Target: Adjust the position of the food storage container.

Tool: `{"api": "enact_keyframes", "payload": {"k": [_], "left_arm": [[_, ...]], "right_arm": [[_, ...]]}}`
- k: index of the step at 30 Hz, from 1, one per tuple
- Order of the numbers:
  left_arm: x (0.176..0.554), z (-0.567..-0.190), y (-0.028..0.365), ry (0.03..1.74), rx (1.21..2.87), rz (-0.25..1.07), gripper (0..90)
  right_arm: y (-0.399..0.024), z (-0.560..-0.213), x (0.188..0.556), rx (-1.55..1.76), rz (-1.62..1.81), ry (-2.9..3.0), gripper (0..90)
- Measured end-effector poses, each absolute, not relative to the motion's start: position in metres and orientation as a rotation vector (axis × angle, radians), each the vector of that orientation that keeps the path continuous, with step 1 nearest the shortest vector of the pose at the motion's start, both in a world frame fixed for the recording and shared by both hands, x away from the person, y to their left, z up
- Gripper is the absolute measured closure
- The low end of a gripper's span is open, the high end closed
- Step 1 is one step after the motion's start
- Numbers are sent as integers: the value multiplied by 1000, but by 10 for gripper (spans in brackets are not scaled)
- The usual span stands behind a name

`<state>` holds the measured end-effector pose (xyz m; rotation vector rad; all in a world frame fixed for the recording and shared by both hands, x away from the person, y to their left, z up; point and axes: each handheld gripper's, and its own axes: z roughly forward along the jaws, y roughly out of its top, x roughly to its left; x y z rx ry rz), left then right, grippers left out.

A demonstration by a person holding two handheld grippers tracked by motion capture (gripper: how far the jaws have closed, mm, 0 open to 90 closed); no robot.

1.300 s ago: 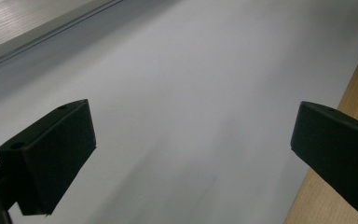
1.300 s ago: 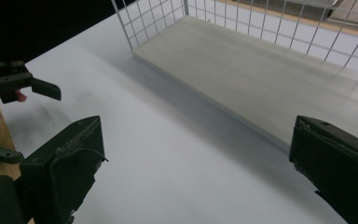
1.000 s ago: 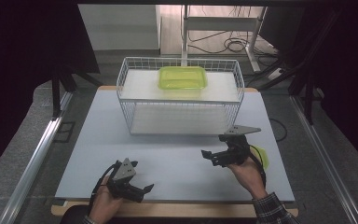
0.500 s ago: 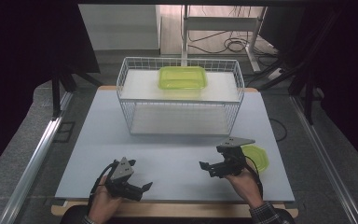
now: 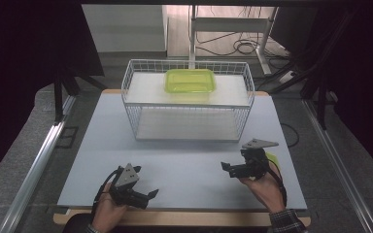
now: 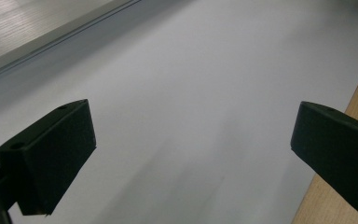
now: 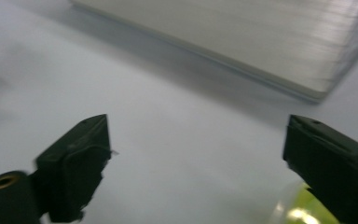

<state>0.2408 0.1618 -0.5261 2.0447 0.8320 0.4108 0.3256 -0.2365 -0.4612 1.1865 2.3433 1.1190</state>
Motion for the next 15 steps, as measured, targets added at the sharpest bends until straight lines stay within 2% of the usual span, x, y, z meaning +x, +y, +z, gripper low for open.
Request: {"api": "enact_keyframes", "payload": {"k": [2, 3, 4, 5, 6, 8, 9, 10, 11, 12, 15], "left_arm": [[241, -526, 162, 832, 2046, 411, 0], [241, -526, 162, 832, 2046, 411, 0], [241, -526, 162, 833, 2046, 412, 0], [241, -526, 162, 833, 2047, 412, 0], [241, -526, 162, 833, 2047, 412, 0], [241, -526, 162, 833, 2047, 412, 0], [241, -526, 162, 833, 2048, 413, 0], [241, -526, 162, 832, 2049, 412, 0], [241, -526, 161, 832, 2051, 413, 0], [241, -526, 161, 832, 2051, 413, 0], [241, -526, 161, 831, 2053, 415, 0]], "right_arm": [[-243, -459, 326, 1198, 1106, 2324, 203], [-251, -456, 327, 1220, 1090, 2294, 317], [-251, -456, 327, 1220, 1090, 2294, 317], [-260, -455, 328, 1233, 1057, 2280, 426], [-260, -455, 328, 1233, 1057, 2280, 426], [-268, -453, 328, 1254, 1025, 2258, 532], [-277, -452, 329, 1274, 1023, 2234, 628], [-277, -452, 329, 1274, 1023, 2234, 628], [-285, -450, 329, 1286, 1014, 2213, 719], [-285, -450, 329, 1286, 1014, 2213, 719], [-299, -450, 330, 1308, 979, 2194, 878]]}}
